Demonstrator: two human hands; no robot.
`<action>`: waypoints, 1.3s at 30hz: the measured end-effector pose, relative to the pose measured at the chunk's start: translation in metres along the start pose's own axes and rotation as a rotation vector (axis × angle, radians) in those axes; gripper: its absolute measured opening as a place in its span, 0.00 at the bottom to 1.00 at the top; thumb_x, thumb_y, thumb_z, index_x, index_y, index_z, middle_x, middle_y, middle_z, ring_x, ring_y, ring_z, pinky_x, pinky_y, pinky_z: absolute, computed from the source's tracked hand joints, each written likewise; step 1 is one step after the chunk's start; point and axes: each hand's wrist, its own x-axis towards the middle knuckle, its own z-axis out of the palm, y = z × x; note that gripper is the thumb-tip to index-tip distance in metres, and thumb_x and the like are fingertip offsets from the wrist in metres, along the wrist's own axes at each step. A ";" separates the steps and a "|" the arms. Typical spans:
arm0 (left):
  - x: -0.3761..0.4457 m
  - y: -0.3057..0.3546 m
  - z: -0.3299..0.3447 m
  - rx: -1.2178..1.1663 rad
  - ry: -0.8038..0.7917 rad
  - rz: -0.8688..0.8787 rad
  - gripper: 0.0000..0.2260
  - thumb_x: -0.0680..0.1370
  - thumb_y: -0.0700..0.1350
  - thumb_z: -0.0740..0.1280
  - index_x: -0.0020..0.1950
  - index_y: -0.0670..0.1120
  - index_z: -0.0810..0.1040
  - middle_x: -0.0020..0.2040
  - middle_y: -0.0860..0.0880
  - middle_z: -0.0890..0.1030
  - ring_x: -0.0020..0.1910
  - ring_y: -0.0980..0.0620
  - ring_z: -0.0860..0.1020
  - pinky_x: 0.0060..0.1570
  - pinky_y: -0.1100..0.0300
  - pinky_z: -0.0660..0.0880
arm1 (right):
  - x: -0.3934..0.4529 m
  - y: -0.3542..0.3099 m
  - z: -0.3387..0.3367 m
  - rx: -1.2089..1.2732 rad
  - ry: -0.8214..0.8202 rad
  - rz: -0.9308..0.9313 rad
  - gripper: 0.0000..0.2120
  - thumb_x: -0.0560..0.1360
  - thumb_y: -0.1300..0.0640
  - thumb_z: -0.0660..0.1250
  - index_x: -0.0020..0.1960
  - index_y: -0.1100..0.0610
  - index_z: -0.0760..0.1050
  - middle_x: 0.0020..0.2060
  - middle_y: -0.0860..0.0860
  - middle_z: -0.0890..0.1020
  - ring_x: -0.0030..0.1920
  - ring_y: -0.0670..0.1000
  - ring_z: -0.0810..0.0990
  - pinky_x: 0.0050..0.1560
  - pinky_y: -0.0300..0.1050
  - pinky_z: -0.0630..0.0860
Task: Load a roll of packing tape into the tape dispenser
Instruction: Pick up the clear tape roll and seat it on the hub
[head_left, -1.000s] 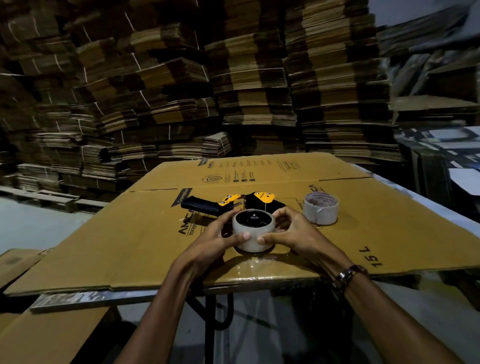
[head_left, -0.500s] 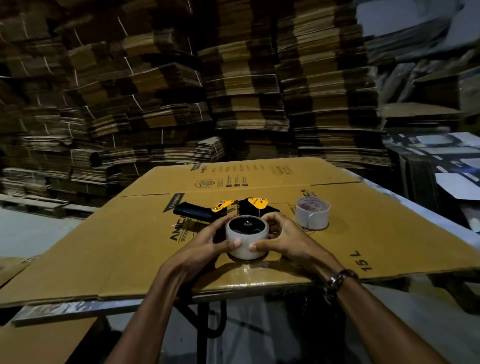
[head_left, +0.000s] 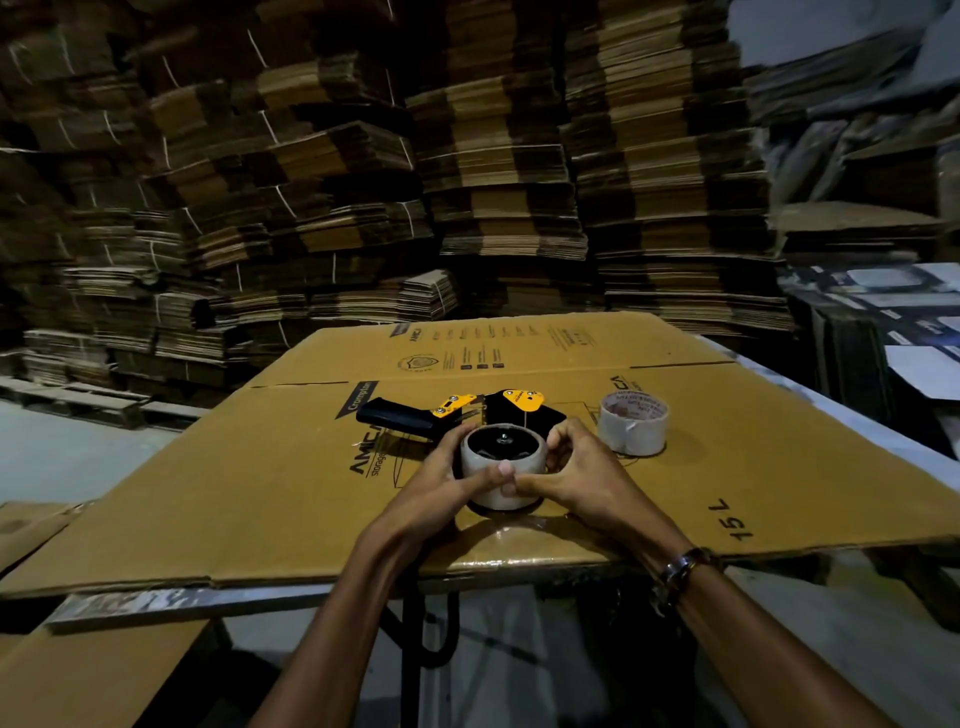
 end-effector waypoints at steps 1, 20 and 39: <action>0.001 0.000 0.000 -0.009 0.005 -0.004 0.38 0.68 0.54 0.73 0.76 0.53 0.63 0.63 0.53 0.74 0.58 0.60 0.75 0.47 0.69 0.76 | 0.000 0.001 0.000 -0.003 0.005 -0.009 0.33 0.52 0.36 0.80 0.48 0.49 0.68 0.45 0.52 0.80 0.45 0.53 0.79 0.50 0.61 0.79; 0.006 -0.004 -0.007 -0.097 -0.019 -0.120 0.34 0.66 0.52 0.73 0.71 0.59 0.67 0.69 0.49 0.71 0.64 0.49 0.73 0.64 0.52 0.73 | 0.001 0.007 0.000 0.152 -0.027 -0.014 0.33 0.53 0.40 0.82 0.49 0.52 0.73 0.46 0.52 0.82 0.49 0.54 0.82 0.50 0.59 0.82; 0.011 -0.009 0.012 0.033 0.130 0.016 0.41 0.72 0.64 0.70 0.79 0.57 0.55 0.72 0.47 0.66 0.61 0.53 0.73 0.53 0.59 0.75 | 0.004 0.010 0.000 0.240 0.017 -0.064 0.26 0.56 0.41 0.82 0.45 0.55 0.79 0.45 0.57 0.86 0.51 0.59 0.85 0.55 0.63 0.81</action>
